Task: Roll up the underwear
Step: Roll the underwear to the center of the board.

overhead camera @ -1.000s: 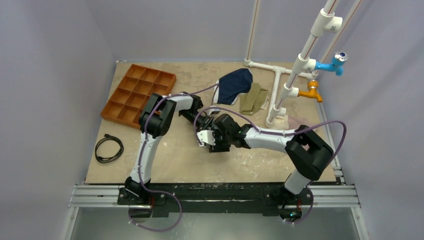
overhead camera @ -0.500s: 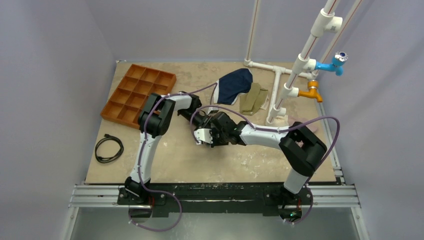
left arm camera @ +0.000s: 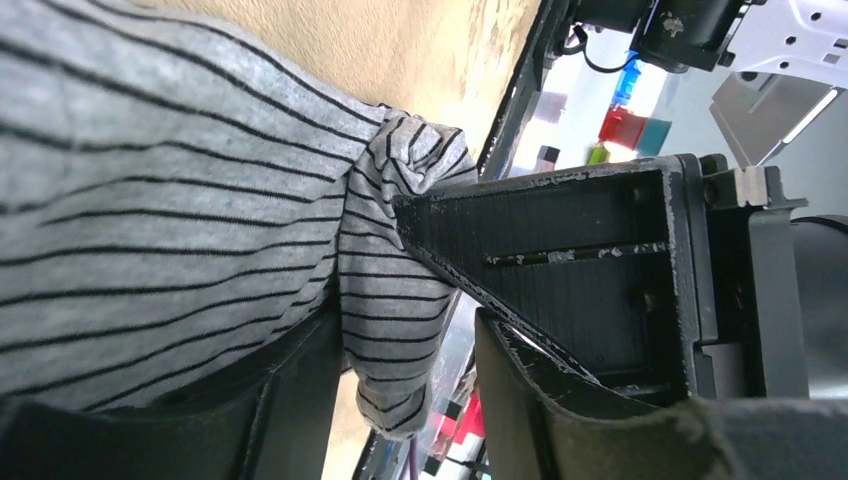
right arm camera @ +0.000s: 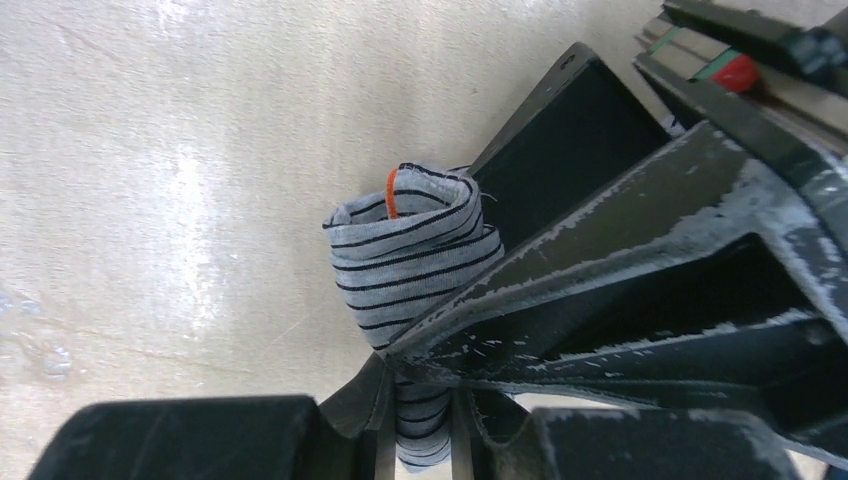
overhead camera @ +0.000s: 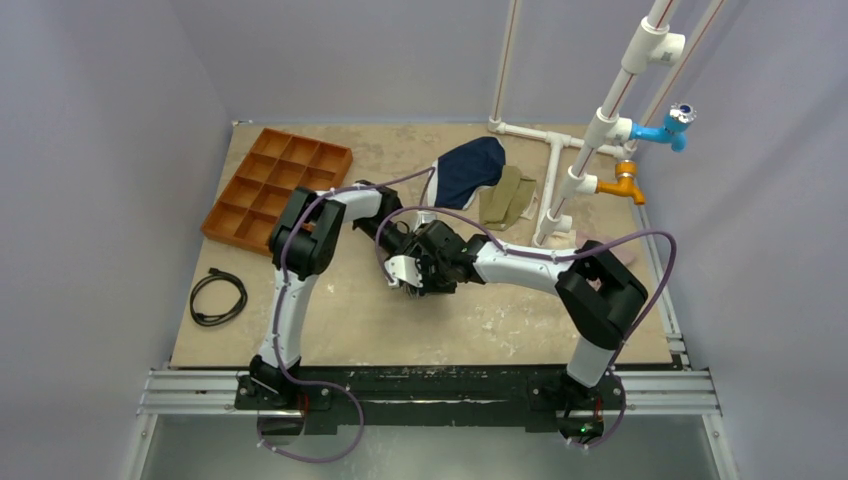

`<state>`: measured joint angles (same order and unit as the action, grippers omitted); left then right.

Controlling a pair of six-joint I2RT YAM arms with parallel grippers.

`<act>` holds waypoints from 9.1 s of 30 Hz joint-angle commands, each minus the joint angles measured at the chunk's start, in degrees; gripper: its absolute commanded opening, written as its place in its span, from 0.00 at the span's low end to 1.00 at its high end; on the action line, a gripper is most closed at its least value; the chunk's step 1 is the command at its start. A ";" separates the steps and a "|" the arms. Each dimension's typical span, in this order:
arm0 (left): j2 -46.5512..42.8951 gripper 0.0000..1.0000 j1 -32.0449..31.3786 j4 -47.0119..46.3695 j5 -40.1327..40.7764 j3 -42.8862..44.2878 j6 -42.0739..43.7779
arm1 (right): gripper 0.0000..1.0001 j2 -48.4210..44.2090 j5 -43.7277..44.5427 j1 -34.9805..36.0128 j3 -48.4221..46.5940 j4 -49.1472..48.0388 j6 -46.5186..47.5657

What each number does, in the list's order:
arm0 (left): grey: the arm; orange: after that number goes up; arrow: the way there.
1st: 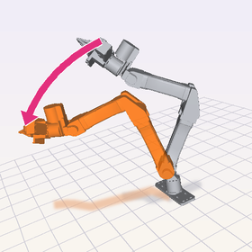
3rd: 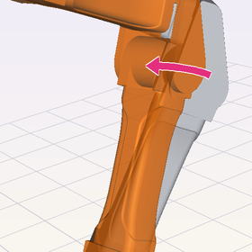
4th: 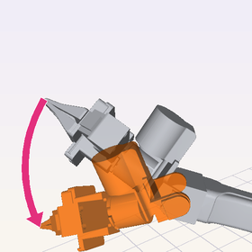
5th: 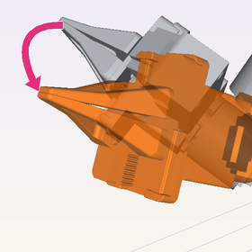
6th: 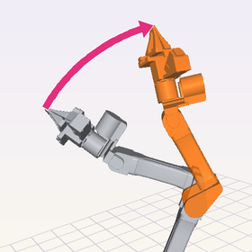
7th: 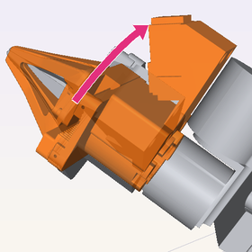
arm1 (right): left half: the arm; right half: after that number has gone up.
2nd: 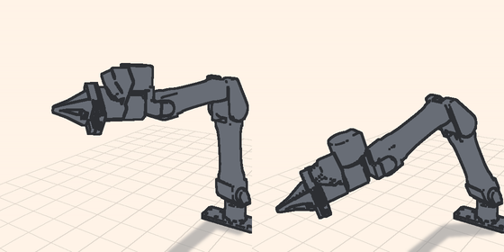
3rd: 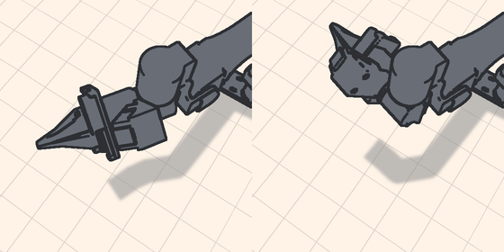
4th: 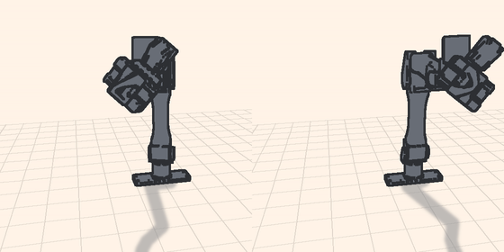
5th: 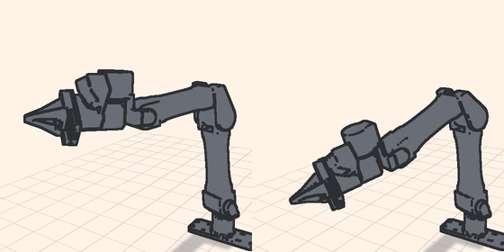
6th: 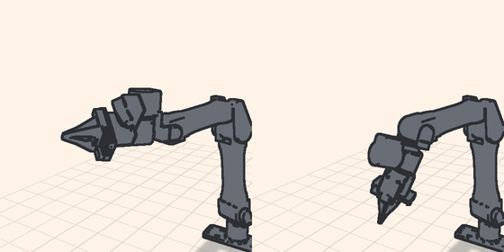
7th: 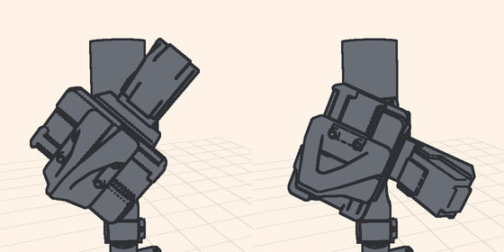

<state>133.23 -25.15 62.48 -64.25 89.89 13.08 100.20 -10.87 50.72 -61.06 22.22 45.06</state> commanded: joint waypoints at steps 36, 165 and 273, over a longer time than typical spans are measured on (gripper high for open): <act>-27.11 0.58 21.47 6.83 25.92 -8.09 8.84 | 0.00 18.84 -14.07 3.10 -15.66 28.79 -2.34; -36.73 0.52 -28.42 -40.23 51.36 -32.66 -0.51 | 0.02 48.14 -24.14 -7.41 -49.25 56.25 5.29; -31.22 0.00 -27.01 -54.11 37.10 -37.20 0.14 | 0.47 28.13 -22.87 -19.04 -32.84 41.36 -10.36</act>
<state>98.45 -53.19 10.33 -24.58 53.25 13.02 131.02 -36.49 33.67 -94.24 77.93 33.30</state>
